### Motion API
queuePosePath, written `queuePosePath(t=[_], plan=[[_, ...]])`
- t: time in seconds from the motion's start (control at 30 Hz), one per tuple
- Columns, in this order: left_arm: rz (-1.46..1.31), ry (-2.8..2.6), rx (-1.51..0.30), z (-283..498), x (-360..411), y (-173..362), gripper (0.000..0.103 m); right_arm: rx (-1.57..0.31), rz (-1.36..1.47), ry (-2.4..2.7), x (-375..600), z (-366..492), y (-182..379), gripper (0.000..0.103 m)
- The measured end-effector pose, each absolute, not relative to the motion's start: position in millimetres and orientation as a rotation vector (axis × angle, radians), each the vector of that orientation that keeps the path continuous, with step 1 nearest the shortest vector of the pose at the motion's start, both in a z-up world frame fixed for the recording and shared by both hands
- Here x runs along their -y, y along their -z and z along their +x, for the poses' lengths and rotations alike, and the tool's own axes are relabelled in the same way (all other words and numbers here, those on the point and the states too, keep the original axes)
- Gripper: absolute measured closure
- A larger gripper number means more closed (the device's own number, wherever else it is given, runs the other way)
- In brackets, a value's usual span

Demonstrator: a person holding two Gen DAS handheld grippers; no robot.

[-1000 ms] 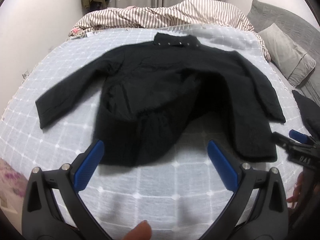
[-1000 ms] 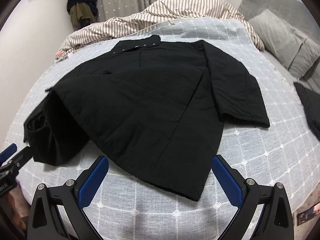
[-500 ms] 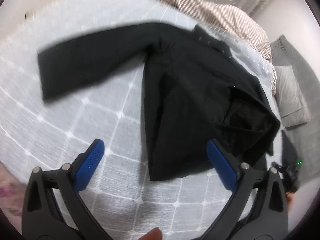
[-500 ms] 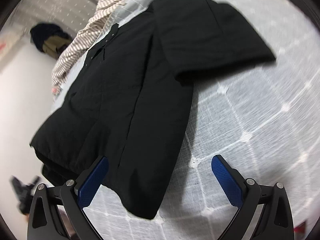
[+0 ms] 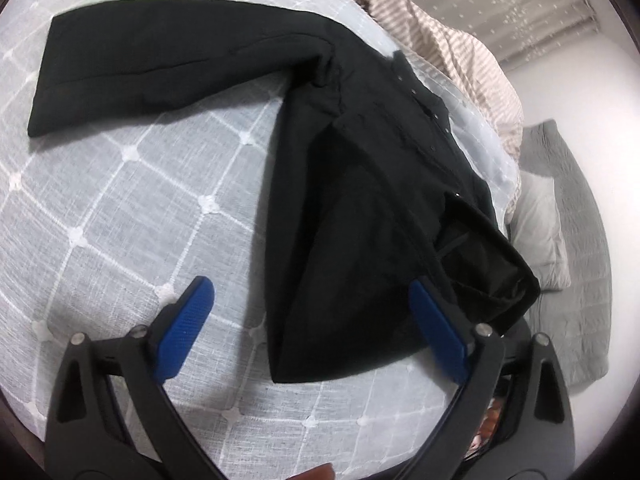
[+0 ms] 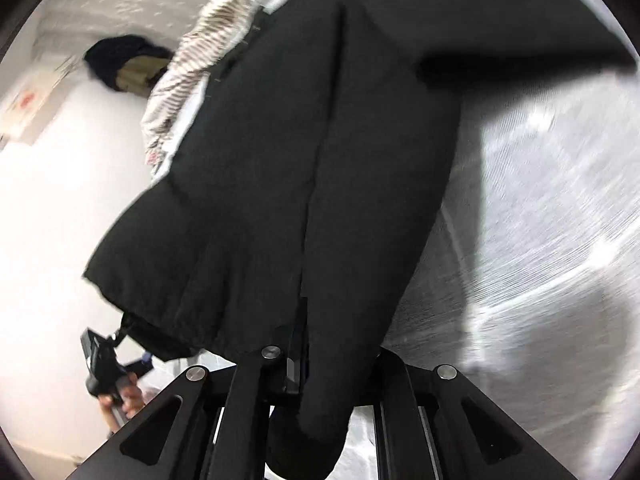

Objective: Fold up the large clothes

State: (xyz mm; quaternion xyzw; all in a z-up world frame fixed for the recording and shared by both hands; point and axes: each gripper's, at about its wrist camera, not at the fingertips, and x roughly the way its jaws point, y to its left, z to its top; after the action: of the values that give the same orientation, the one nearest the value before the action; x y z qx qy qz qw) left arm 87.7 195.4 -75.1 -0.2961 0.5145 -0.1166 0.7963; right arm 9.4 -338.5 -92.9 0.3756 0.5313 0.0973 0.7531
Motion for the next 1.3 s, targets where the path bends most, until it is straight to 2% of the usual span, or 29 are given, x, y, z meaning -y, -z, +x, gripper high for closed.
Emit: queuePosePath(t=[0.17, 0.27, 0.43, 0.5, 0.57, 0.63, 0.73, 0.77, 0.8, 0.93, 0.97, 1.03, 1.07, 1.1, 1.13, 1.17, 1.3], plan=[[-0.595, 0.279, -1.072, 89, -195, 63, 0.006, -1.057, 0.667, -0.111, 388, -16, 33, 0.095], [-0.630, 0.294, -1.055, 88, -200, 61, 0.006, -1.049, 0.581, 0.062, 428, -21, 18, 0.096], [-0.590, 0.310, -1.108, 82, -188, 68, 0.006, -1.174, 0.610, 0.157, 468, -18, 55, 0.094], [-0.563, 0.291, -1.143, 78, -183, 73, 0.006, -1.215, 0.602, 0.165, 459, -12, 65, 0.085], [-0.553, 0.258, -1.177, 76, -184, 78, 0.006, -1.199, 0.644, 0.165, 463, -11, 66, 0.084], [-0.554, 0.221, -1.227, 72, -188, 90, 0.006, -1.186, 0.680, 0.147, 469, -14, 69, 0.076], [-0.530, 0.206, -1.305, 63, -190, 111, 0.006, -1.166, 0.699, 0.140, 484, -28, 71, 0.056], [-0.521, 0.214, -1.332, 59, -187, 117, 0.006, -1.158, 0.707, 0.139, 484, -27, 71, 0.041], [-0.517, 0.227, -1.353, 56, -184, 122, 0.006, -1.142, 0.729, 0.131, 486, -29, 72, 0.037], [-0.451, 0.281, -1.382, 43, -164, 128, 0.009, -1.108, 0.832, 0.054, 485, -25, 87, 0.037], [-0.415, 0.289, -1.385, 42, -158, 127, 0.017, -1.098, 0.857, 0.035, 487, -27, 90, 0.037], [-0.378, 0.307, -1.395, 39, -150, 127, 0.038, -1.085, 0.911, 0.002, 487, -24, 98, 0.038], [-0.372, 0.331, -1.409, 38, -146, 126, 0.071, -1.083, 0.947, -0.020, 486, -22, 104, 0.047], [-0.397, 0.358, -1.422, 36, -147, 127, 0.090, -1.088, 0.964, -0.039, 483, -20, 107, 0.079], [-0.438, 0.363, -1.416, 36, -151, 123, 0.091, -1.097, 0.986, -0.073, 479, -23, 109, 0.090], [-0.449, 0.360, -1.403, 36, -156, 116, 0.094, -1.100, 0.996, -0.096, 475, -25, 108, 0.091], [-0.497, 0.409, -1.288, 30, -179, 71, 0.095, -1.029, 0.941, -0.177, 459, -47, 64, 0.094]])
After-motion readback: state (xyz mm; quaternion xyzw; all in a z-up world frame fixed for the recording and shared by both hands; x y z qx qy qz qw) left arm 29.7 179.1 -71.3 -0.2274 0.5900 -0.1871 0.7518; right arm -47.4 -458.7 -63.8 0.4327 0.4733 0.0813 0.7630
